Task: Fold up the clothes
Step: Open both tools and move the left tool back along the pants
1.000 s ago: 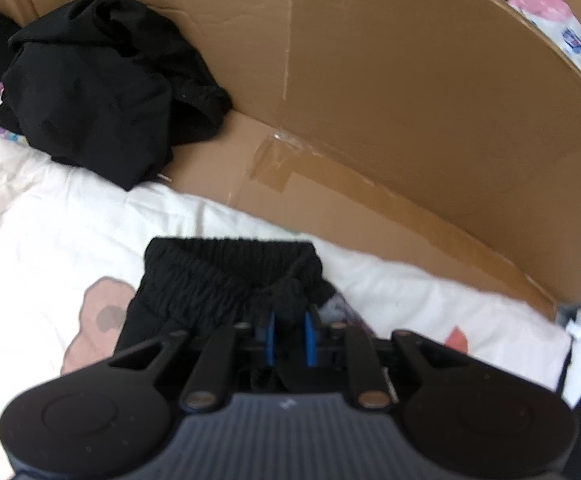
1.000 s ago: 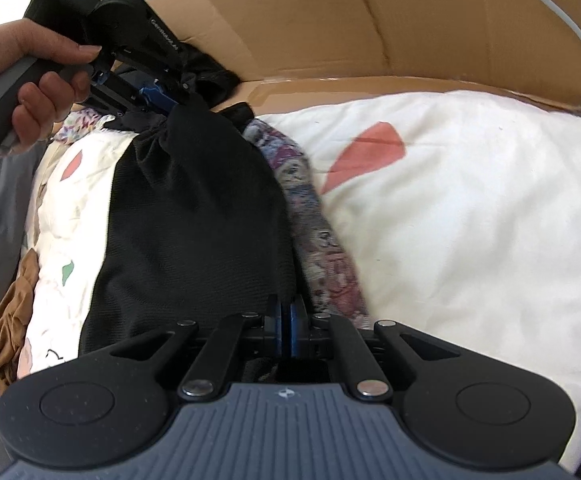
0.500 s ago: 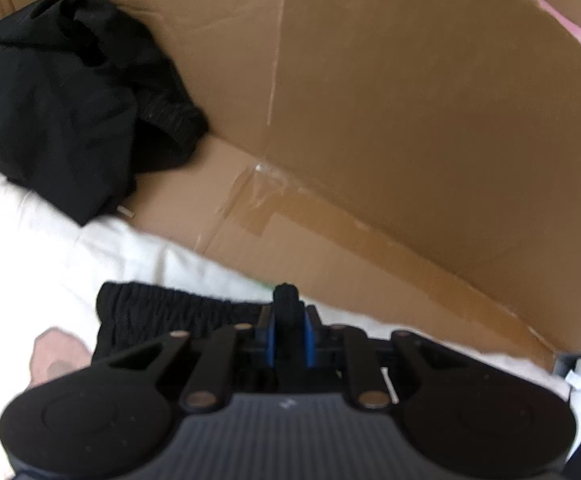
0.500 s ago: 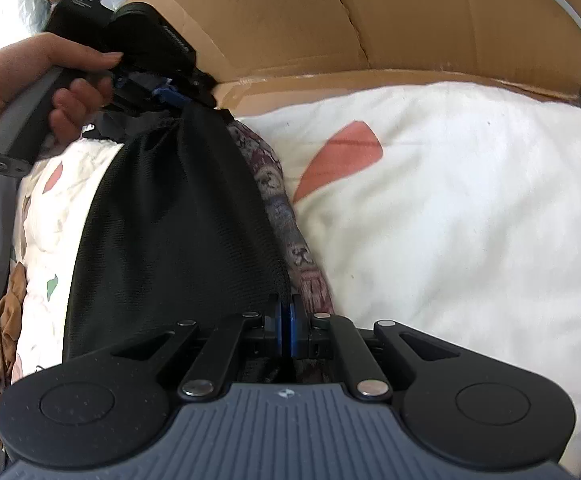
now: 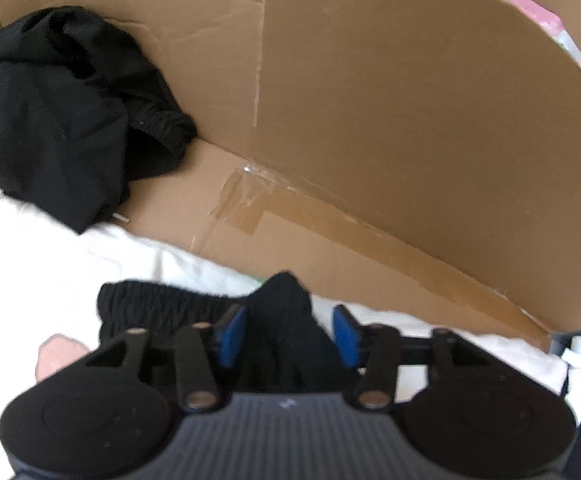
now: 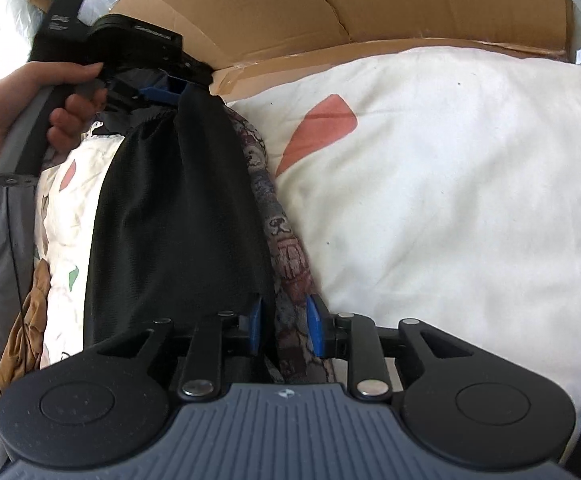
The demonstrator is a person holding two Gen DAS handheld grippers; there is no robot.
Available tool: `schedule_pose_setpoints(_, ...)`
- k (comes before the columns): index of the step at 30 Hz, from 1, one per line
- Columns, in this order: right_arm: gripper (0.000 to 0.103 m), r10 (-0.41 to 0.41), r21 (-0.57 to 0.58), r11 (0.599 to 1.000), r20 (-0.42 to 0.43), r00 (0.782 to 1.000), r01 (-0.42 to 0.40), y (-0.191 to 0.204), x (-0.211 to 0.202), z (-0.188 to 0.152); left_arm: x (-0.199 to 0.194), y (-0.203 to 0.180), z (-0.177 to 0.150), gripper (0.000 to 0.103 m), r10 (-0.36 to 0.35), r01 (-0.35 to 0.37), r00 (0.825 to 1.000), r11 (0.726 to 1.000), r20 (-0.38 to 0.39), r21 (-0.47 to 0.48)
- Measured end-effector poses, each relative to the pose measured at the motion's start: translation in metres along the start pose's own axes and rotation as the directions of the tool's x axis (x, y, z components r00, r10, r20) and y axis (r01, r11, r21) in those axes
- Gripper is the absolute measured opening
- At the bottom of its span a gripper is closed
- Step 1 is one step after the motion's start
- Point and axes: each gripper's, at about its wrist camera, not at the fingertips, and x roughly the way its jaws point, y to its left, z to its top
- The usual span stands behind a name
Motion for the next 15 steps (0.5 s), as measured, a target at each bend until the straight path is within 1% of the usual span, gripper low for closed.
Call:
schedule_pose_setpoints(1,0.027,0.000,0.005,1.000,0.005,1.000,0.000,-0.001,-0.003,0.000,-0.003,-0.001,-0.001,0.060,0.000,0.000,1.000,1.000,0.002,0.005)
schedule_pose_setpoints(2,0.027,-0.001,0.011,1.000,0.011,1.000,0.001,-0.002,-0.006,-0.001,-0.006,-0.002,-0.002,0.064,0.002,-0.002,1.000,1.000,-0.005,0.009)
schedule_pose_setpoints(5,0.027,0.000,0.011,1.000,0.033,0.999,0.000,-0.001,-0.020,-0.007,-0.014,-0.003,-0.005,0.065,0.027,-0.026,0.999,0.999,-0.020,0.020)
schedule_pose_setpoints(6,0.027,0.002,0.006,1.000,0.026,1.000,-0.003,-0.001,-0.025,-0.011,-0.016,-0.003,-0.006,0.065,0.030,-0.030,0.999,0.999,-0.019,0.021)
schedule_pose_setpoints(8,0.027,0.011,0.007,1.000,0.015,1.000,-0.011,0.000,-0.028,-0.015,-0.020,-0.005,-0.015,0.066,0.059,-0.058,0.998,0.998,-0.022,0.023)
schedule_pose_setpoints(11,0.027,0.033,-0.007,0.999,-0.027,0.999,-0.033,0.003,-0.028,-0.025,-0.022,-0.009,-0.032,0.066,0.098,-0.097,0.995,0.995,-0.036,0.024)
schedule_pose_setpoints(15,0.027,0.034,-0.010,0.999,-0.074,0.997,-0.035,0.001,-0.013,-0.035,-0.032,-0.007,-0.058,0.067,0.105,-0.105,0.994,0.994,-0.040,0.006)
